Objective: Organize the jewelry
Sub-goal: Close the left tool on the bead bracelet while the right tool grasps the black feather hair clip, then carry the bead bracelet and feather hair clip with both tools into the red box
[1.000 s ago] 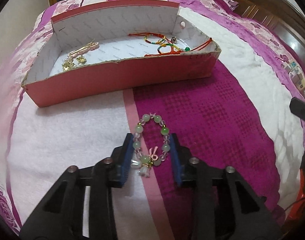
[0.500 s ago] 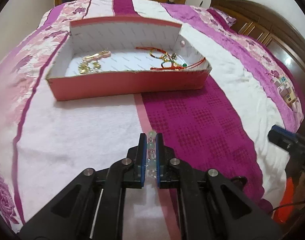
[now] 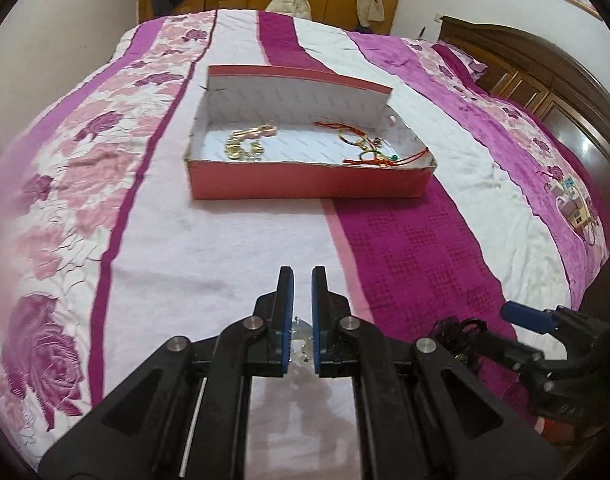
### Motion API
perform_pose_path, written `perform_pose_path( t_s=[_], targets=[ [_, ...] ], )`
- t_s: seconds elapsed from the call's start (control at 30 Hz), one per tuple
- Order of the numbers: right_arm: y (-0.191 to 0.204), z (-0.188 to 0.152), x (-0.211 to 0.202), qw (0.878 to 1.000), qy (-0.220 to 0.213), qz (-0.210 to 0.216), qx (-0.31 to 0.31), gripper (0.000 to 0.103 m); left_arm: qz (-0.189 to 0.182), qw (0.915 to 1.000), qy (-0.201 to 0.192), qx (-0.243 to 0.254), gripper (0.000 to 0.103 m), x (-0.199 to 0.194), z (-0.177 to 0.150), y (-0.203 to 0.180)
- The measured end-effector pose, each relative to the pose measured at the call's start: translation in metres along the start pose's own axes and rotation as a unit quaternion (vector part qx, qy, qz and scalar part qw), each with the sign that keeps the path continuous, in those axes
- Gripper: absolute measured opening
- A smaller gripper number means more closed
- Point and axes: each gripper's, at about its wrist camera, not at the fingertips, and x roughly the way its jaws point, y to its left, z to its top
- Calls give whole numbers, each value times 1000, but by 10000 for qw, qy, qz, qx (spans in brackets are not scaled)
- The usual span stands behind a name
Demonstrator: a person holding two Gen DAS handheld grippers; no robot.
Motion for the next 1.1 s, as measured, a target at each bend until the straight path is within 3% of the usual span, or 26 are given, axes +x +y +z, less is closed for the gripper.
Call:
perform_pose_path(
  t_s=[0.33, 0.57, 0.6, 0.73, 1.1],
  targets=[
    [14, -7, 38, 9981, 619, 18, -40, 70, -9, 9997, -127, -220, 0, -11, -3, 16],
    [17, -10, 50, 9966, 795, 221, -71, 73, -25, 9994, -168, -290, 0, -10, -4, 19],
    [18, -11, 51, 9966, 779, 241, -95, 72, -28, 9994, -164, -291, 0, -10, -4, 19],
    [23, -14, 51, 9960, 714, 512, -154, 50, -19, 9995, -124, -292, 0, -8, -6, 19],
    [34, 7, 25, 9973, 82, 571, -448, 47, -100, 9988, -358, -309, 0, -18, 14, 19]
  ],
)
